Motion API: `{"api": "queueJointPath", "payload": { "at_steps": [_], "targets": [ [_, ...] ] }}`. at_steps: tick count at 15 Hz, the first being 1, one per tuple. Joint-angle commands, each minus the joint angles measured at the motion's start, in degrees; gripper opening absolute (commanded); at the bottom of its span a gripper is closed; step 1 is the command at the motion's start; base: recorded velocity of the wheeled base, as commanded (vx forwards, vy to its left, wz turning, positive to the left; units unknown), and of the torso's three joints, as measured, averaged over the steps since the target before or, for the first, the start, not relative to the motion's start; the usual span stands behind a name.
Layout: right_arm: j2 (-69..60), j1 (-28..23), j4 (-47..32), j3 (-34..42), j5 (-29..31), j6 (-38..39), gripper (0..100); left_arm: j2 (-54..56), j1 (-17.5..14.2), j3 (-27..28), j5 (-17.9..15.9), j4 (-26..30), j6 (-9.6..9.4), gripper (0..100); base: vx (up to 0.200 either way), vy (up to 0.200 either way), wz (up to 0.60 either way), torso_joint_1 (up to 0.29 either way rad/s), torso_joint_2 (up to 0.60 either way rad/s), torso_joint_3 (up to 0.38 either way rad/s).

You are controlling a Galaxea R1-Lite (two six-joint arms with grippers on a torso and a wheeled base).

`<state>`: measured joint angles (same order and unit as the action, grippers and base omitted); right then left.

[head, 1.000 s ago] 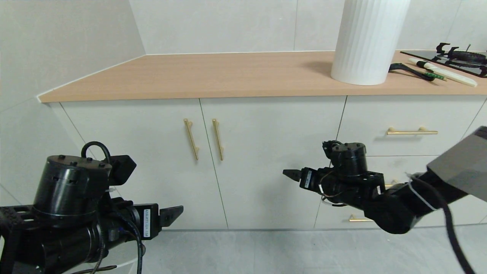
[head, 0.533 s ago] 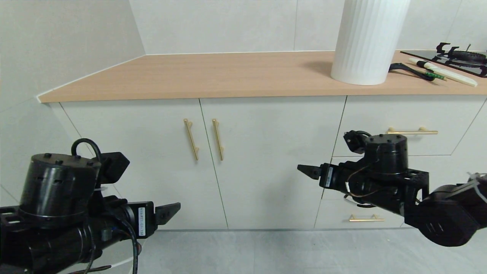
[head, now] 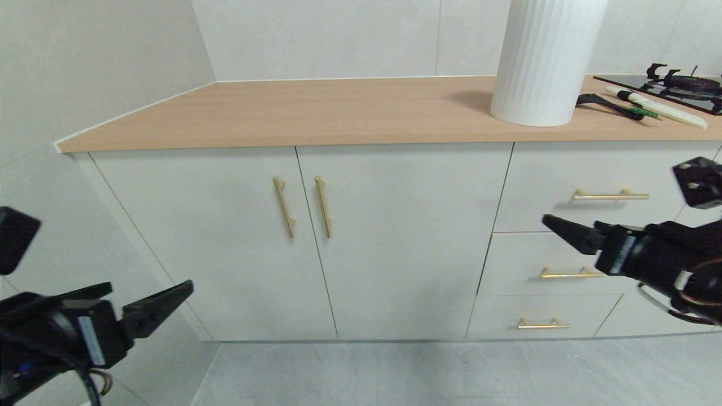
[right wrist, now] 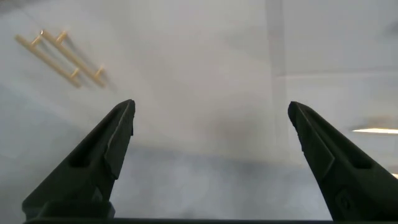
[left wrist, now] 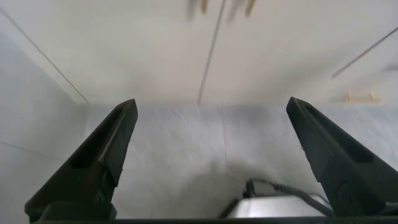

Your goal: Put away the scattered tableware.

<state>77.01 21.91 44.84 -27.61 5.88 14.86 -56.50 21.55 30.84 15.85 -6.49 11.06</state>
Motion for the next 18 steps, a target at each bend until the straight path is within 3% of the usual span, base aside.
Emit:
{"api": "queueJointPath", "payload": {
  "at_steps": [1, 4, 7, 8, 9, 12, 15, 18],
  "targets": [
    [-23.04, -8.02, -1.77, 9.86, 0.72, -8.09, 100, 20.47, -6.35, -4.83, 0.32, 2.27, -10.09, 100, 0.000, 0.000, 0.00, 0.000, 0.00, 0.000],
    [-42.91, -13.12, -20.40, 8.01, 0.72, -13.54, 100, 31.72, -8.63, -3.95, 0.32, 9.03, -11.06, 100, 0.000, 0.000, 0.00, 0.000, 0.00, 0.000],
    [-57.94, -14.17, -41.59, 2.12, 1.77, -13.89, 100, 39.72, -12.06, -2.19, 0.24, 12.73, -11.23, 100, 0.000, 0.000, 0.00, 0.000, 0.00, 0.000],
    [-60.75, -14.88, -45.01, 1.42, 2.65, -13.89, 100, 41.56, -13.20, -1.84, 0.24, 12.90, -11.32, 100, 0.000, 0.000, 0.00, 0.000, 0.00, 0.000],
    [-64.79, -16.98, -48.09, 1.51, 3.00, -13.89, 100, 44.46, -14.96, -1.66, 0.24, 12.90, -12.55, 100, 0.000, 0.000, 0.00, 0.000, 0.00, 0.000],
    [-72.96, -22.35, -52.48, 1.95, 1.24, -14.07, 100, 50.53, -19.71, -2.19, 0.06, 13.60, -13.34, 100, 0.000, 0.000, 0.00, 0.000, 0.00, 0.000],
    [-77.01, -22.26, -54.68, 2.65, 0.19, -13.63, 100, 56.42, -21.11, -2.37, -0.47, 19.58, -13.69, 100, 0.000, 0.000, 0.00, 0.000, 0.00, 0.000],
    [-77.01, -22.17, -54.42, 8.28, 0.36, -12.31, 100, 56.50, -21.29, -7.11, -0.38, 19.76, -12.81, 100, 0.000, 0.000, 0.00, 0.000, 0.00, 0.000]
  ]
}}
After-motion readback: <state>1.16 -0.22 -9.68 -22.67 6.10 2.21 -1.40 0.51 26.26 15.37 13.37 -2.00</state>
